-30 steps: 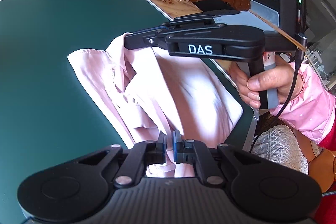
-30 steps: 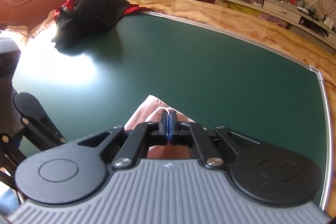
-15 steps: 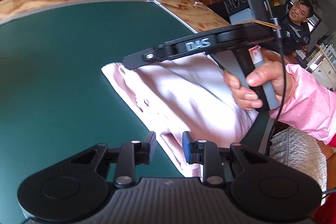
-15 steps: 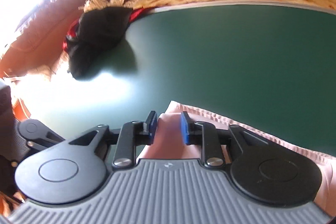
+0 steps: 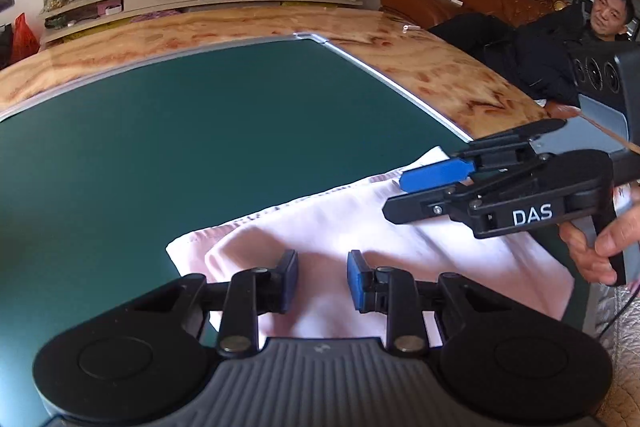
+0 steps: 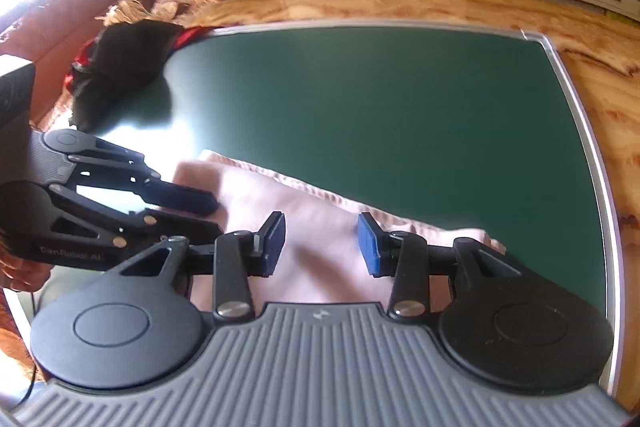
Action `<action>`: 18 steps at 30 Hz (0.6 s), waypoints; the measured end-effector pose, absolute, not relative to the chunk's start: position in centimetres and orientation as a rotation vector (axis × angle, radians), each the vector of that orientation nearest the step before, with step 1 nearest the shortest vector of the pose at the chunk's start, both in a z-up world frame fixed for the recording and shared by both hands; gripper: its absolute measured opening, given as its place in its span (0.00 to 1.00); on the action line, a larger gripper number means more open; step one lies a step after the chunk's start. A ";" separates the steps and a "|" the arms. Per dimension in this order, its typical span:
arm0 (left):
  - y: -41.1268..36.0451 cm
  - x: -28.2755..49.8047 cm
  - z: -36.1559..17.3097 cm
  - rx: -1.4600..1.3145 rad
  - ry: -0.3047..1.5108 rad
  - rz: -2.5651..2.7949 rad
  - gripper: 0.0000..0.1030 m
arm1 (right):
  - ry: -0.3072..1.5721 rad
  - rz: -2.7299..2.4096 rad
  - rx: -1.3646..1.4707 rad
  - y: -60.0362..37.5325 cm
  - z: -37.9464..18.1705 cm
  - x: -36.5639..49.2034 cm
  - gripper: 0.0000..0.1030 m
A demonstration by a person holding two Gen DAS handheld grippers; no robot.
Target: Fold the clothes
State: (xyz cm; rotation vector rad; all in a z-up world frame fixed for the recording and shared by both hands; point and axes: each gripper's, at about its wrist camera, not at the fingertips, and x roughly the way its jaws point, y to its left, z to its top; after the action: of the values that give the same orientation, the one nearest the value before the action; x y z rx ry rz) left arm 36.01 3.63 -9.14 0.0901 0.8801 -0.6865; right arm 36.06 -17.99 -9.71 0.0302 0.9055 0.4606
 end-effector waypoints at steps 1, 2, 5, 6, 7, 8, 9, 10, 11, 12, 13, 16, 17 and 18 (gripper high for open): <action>3.6 36.2 -9.4 0.092 0.872 -0.681 0.29 | 0.894 0.447 0.031 -18.0 -9.9 36.0 0.44; 3.5 36.2 -9.4 0.089 0.869 -0.684 0.29 | 0.883 0.433 0.031 -18.1 -10.2 35.9 0.44; 3.5 36.3 -9.4 0.098 0.870 -0.690 0.29 | 0.847 0.409 0.011 -17.6 -10.6 35.6 0.44; 3.6 36.1 -9.4 0.100 0.871 -0.691 0.29 | 0.836 0.416 0.002 -17.5 -10.8 35.5 0.45; 3.8 35.9 -9.4 0.099 0.876 -0.689 0.29 | 0.831 0.430 -0.001 -17.4 -10.9 35.5 0.45; 4.0 35.8 -9.3 0.098 0.881 -0.686 0.29 | 0.827 0.445 -0.005 -17.3 -11.1 35.6 0.45; 4.2 35.6 -9.3 0.097 0.885 -0.683 0.29 | 0.827 0.459 -0.009 -17.3 -11.1 35.6 0.45; 4.4 35.3 -9.2 0.097 0.885 -0.675 0.29 | 0.822 0.464 -0.008 -17.5 -11.0 35.6 0.45; 4.7 35.1 -9.0 0.097 0.884 -0.672 0.29 | 0.820 0.468 0.001 -17.7 -10.8 35.6 0.45; 4.9 34.9 -8.8 0.098 0.881 -0.668 0.29 | 0.815 0.466 0.014 -18.0 -10.4 35.5 0.45; 5.0 34.8 -8.6 0.102 0.868 -0.662 0.31 | 0.807 0.452 0.032 -18.5 -9.9 35.2 0.45; 5.1 34.8 -8.0 0.110 0.838 -0.639 0.39 | 0.787 0.426 0.050 -19.9 -8.5 33.7 0.45; 5.1 35.0 -8.0 0.110 0.839 -0.627 0.39 | 0.787 0.424 0.047 -20.1 -8.2 33.2 0.45; 5.0 35.3 -8.0 0.104 0.839 -0.612 0.39 | 0.790 0.429 0.039 -20.2 -8.1 32.7 0.45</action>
State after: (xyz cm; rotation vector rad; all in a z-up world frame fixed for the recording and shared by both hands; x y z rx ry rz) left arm 35.25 5.05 -7.98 0.1038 0.8388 -0.6125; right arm 32.68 -20.20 -8.09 0.0392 0.7902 0.4287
